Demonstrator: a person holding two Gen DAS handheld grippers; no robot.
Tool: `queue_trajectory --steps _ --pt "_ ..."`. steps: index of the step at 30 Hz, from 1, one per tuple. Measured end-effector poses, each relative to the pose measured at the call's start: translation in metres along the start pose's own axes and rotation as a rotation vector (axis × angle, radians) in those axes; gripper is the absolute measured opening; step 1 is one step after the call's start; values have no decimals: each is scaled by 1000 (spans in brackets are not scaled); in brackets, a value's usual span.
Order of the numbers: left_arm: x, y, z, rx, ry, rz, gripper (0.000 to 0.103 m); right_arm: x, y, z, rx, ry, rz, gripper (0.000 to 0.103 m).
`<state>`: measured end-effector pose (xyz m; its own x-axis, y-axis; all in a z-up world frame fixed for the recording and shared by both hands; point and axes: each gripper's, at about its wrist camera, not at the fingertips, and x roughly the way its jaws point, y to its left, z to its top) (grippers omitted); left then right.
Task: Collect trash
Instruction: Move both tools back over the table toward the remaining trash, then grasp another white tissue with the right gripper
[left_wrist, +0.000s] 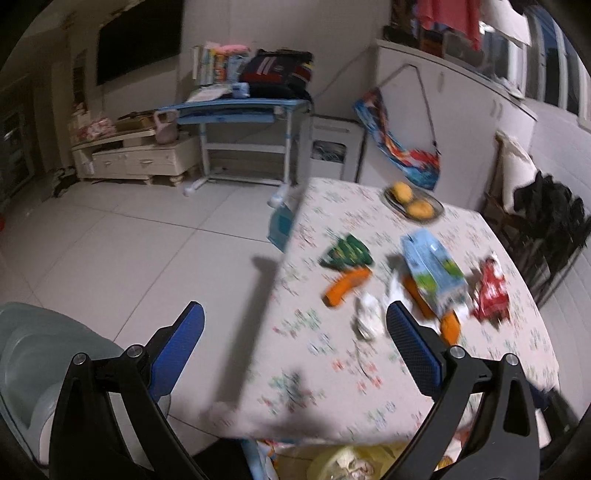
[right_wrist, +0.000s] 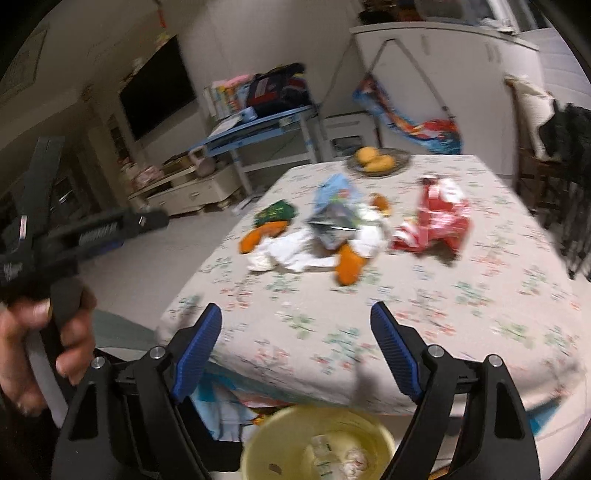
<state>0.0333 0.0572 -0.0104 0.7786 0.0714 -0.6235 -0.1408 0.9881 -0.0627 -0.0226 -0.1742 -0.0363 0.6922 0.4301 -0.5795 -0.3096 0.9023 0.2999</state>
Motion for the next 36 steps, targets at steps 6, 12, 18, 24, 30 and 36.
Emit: queue_trajectory --steps 6,12,18,24,30,36 --pt "11 30 13 -112 20 15 95 66 24 13 -10 101 118 77" --pt "18 38 14 -143 37 7 95 122 23 29 41 165 97 77" --pt "25 39 14 -153 61 -7 96 147 6 47 78 167 13 69" --pt "38 31 14 -118 99 -13 95 154 -1 52 13 219 6 30" --pt "79 -6 14 70 211 -13 95 128 -10 39 -76 273 38 26" --pt "113 -45 22 224 225 -26 95 90 -43 24 -55 291 11 26"
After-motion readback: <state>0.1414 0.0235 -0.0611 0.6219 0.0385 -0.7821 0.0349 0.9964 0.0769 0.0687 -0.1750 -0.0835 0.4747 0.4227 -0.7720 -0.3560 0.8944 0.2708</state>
